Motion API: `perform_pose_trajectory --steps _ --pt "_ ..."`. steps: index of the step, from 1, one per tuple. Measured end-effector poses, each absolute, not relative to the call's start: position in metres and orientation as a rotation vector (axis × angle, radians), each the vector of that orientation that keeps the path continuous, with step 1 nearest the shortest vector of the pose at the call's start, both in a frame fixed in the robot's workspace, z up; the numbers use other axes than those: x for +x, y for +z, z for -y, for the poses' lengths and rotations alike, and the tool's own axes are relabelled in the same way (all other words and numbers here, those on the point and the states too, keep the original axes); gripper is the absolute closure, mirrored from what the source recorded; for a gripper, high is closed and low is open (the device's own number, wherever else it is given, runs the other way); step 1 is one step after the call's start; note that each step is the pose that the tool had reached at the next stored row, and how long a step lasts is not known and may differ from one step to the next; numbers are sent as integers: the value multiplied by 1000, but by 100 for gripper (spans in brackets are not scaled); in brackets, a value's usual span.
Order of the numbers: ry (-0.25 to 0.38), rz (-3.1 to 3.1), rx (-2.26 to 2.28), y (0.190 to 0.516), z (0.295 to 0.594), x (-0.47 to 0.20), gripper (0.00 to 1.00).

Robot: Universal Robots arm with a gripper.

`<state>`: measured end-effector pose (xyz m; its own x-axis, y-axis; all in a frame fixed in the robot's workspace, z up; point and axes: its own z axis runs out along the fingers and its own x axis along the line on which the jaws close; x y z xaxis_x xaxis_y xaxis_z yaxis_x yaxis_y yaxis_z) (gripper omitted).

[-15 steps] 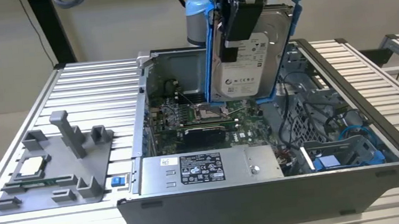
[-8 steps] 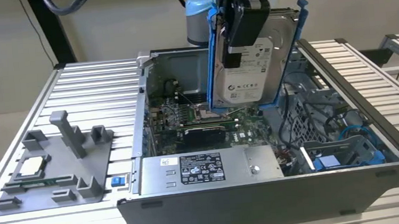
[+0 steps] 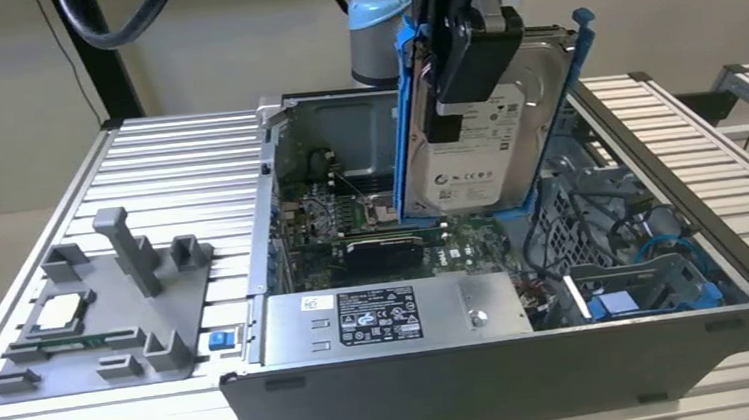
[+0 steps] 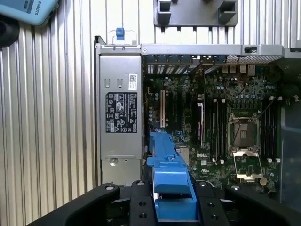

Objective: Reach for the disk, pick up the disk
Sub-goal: 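Pick up the disk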

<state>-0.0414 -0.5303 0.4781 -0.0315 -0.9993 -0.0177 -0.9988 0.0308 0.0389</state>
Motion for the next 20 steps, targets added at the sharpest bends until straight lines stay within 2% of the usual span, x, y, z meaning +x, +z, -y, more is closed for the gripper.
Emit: perform_pose_trajectory --steps 20 --pt "-64 2244 2176 478 559 -6 100"
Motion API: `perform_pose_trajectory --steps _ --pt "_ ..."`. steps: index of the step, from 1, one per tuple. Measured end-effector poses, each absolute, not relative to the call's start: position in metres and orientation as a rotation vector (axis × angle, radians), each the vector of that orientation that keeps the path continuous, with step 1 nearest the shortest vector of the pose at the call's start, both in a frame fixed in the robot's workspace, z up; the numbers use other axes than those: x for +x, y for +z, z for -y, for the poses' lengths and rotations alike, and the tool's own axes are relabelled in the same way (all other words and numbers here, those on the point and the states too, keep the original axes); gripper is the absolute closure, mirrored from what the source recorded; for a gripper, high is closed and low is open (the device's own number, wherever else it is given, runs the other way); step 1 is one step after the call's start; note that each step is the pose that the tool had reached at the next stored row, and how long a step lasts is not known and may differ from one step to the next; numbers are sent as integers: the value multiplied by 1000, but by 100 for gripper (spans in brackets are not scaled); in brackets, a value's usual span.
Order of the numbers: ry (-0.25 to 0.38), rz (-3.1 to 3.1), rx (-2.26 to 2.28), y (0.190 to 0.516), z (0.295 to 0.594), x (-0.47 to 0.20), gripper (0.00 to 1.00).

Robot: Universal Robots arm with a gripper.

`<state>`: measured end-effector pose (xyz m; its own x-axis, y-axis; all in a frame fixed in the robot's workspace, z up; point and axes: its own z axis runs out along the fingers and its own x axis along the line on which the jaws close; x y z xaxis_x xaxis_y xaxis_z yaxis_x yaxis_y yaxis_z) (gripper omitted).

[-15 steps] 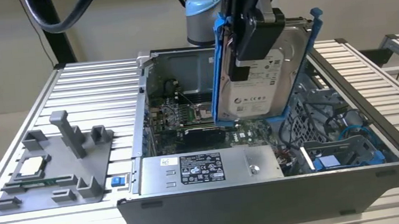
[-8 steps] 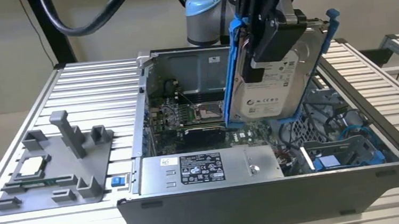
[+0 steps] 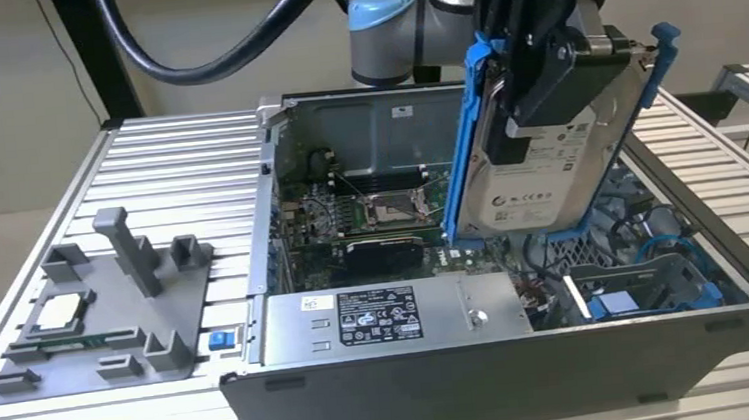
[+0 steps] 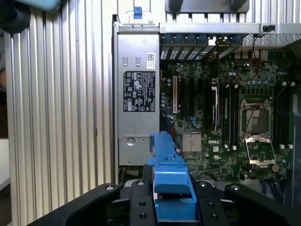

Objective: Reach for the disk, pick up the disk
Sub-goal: 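Pick up the disk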

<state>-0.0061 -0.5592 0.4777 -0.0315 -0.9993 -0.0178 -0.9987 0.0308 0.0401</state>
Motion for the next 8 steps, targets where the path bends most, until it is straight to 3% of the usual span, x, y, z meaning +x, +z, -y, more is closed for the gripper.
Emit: perform_pose_trajectory --steps 8 --pt "-65 2244 2175 477 574 7 100"
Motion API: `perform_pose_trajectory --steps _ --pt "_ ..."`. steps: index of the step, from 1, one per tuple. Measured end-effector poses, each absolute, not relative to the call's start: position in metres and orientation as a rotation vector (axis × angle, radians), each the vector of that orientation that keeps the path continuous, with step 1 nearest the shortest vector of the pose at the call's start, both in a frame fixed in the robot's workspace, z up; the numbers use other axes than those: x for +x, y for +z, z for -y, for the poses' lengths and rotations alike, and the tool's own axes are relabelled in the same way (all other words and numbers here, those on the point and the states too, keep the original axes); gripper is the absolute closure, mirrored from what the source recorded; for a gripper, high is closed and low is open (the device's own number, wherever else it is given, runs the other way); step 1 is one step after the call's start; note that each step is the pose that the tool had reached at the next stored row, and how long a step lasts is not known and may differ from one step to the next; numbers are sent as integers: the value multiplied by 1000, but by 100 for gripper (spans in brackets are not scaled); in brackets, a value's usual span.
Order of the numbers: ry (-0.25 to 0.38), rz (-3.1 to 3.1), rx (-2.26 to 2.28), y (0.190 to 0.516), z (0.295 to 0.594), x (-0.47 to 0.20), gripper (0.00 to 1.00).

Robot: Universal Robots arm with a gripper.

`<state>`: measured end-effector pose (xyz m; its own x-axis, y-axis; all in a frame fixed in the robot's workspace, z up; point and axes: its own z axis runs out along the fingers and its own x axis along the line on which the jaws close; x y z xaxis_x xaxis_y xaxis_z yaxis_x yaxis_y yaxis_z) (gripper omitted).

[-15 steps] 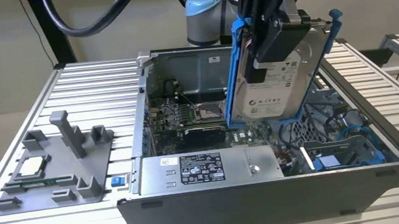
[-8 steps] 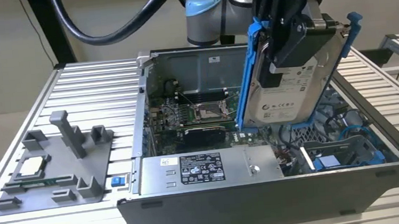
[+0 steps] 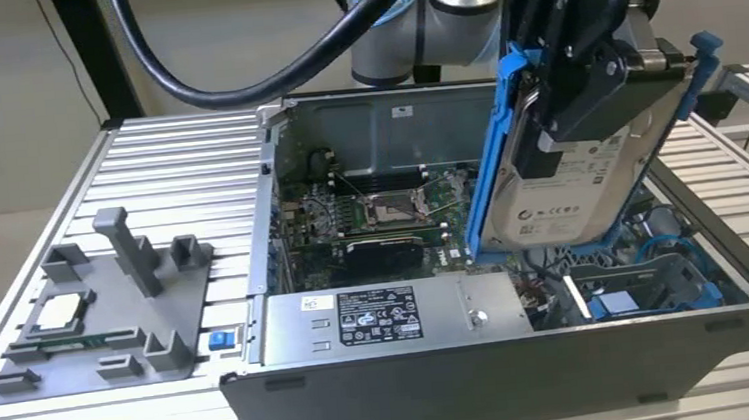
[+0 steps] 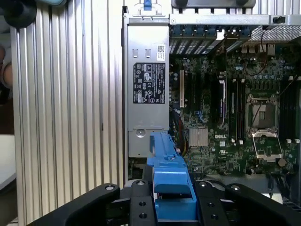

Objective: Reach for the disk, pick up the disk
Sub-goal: 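Pick up the disk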

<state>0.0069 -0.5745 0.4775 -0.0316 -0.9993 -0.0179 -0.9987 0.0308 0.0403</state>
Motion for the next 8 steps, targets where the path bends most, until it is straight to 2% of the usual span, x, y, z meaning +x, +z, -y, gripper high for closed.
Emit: perform_pose_trajectory --steps 8 --pt "-65 2244 2175 477 583 28 100"
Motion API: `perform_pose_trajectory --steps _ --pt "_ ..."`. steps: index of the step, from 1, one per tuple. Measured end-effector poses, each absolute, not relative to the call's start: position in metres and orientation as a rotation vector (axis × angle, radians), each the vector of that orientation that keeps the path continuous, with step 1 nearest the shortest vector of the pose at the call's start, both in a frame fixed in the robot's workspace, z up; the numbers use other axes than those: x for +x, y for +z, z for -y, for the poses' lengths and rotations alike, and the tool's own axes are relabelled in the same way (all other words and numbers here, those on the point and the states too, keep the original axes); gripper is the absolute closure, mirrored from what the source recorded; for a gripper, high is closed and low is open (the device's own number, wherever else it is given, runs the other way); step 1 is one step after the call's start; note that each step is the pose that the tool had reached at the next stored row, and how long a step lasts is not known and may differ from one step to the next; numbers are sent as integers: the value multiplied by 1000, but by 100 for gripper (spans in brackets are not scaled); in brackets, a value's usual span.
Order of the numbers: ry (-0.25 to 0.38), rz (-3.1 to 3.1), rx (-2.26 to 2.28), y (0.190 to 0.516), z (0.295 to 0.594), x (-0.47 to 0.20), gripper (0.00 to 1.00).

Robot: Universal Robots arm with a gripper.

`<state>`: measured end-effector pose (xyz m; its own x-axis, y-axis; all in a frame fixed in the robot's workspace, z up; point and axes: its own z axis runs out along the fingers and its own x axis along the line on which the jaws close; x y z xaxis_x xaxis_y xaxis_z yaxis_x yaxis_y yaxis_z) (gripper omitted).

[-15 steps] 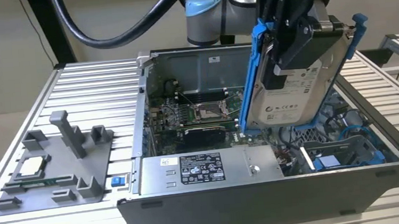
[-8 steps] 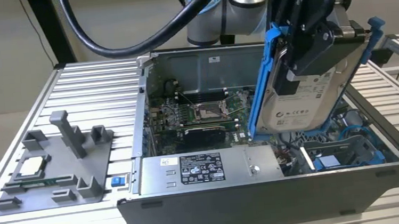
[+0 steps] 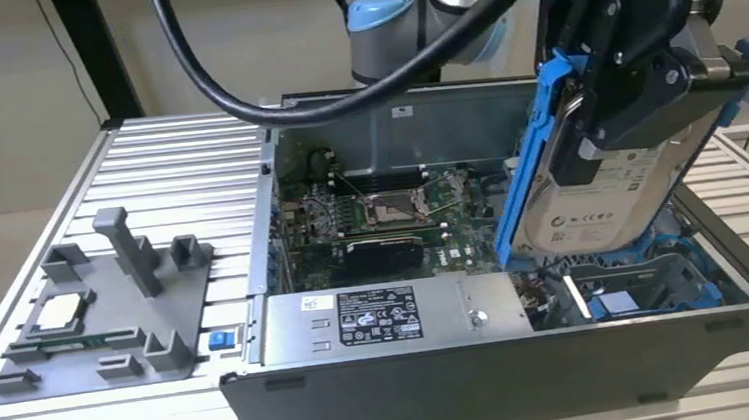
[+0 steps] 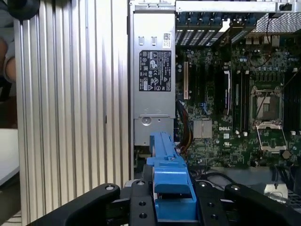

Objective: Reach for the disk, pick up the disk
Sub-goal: 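Pick up the disk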

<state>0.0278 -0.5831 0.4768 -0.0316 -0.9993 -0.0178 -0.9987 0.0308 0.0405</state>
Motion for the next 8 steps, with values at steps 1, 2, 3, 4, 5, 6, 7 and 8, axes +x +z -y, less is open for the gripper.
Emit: perform_pose_trajectory --steps 1,2,3,4,5,6,7,8 --pt "-65 2244 2175 477 584 31 100" --pt "-65 2244 2175 477 585 34 100" --pt "-65 2244 2175 477 586 37 100" --pt "-65 2244 2175 476 587 40 100" --pt "-65 2244 2175 476 587 43 100" --pt "-65 2244 2175 476 588 46 100" --pt "-65 2244 2175 476 589 49 100" --pt "-66 2244 2176 476 590 52 100"
